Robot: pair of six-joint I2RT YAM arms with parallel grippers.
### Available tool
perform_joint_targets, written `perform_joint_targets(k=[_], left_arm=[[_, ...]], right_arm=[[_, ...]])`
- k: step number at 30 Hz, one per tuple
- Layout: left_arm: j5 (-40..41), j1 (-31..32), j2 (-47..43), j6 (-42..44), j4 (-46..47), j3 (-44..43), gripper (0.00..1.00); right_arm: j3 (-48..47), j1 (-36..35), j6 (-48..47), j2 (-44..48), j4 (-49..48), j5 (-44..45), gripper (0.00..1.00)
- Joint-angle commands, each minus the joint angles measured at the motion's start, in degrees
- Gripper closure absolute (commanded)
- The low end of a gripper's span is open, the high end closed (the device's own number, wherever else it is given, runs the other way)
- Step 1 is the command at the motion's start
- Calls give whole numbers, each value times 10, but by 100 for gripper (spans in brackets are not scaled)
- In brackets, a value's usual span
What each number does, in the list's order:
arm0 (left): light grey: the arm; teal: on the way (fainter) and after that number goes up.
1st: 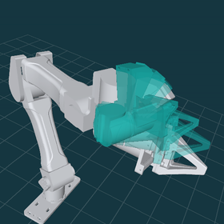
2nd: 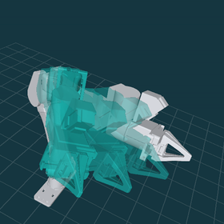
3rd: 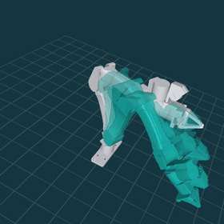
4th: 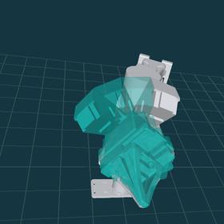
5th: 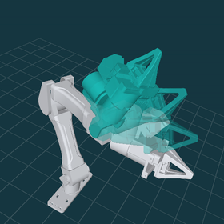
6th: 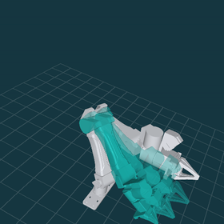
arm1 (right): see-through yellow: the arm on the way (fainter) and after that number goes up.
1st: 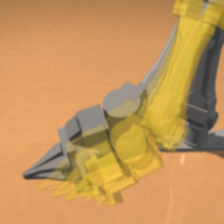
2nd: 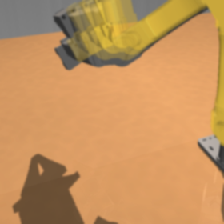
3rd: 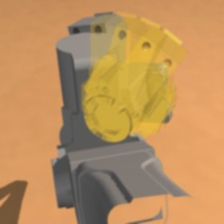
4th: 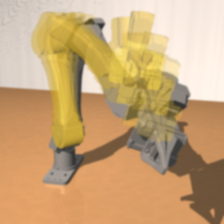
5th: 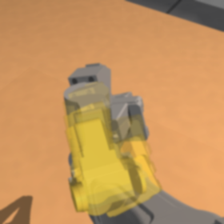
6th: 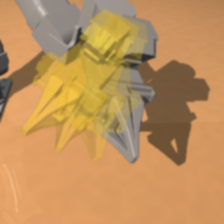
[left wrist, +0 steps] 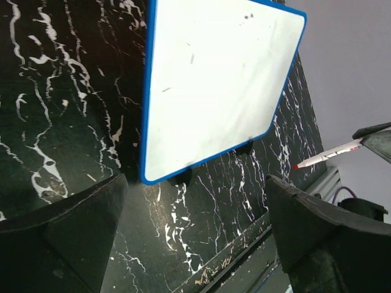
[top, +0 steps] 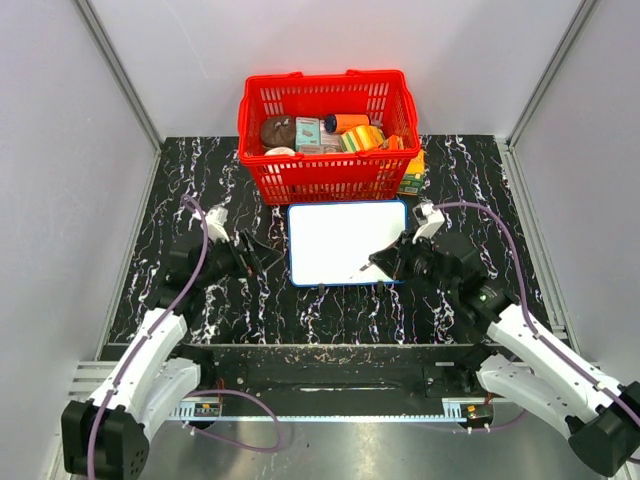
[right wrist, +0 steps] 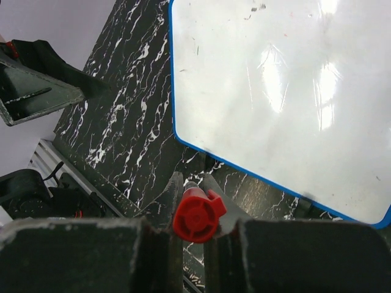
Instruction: Write a sentence on the whiteboard
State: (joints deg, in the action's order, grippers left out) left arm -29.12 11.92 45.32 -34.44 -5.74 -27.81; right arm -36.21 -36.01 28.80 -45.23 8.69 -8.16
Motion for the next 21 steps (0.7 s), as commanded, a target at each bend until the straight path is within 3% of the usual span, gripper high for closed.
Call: perform_joint_targets(k=[1, 10, 17, 21], left_arm=[[-31, -36, -8, -23, 71, 21, 1], [-50, -70, 40, -18, 103, 3, 1], [-10, -73, 35, 12, 98, -26, 1], [-2, -74, 53, 26, 109, -46, 1]], right_arm=[[-36, -2, -24, -32, -53, 17, 100], [-75, -2, -47, -101, -82, 8, 100], [-71, -1, -33, -85, -90, 17, 100], [-83, -2, -32, -59, -39, 44, 100]])
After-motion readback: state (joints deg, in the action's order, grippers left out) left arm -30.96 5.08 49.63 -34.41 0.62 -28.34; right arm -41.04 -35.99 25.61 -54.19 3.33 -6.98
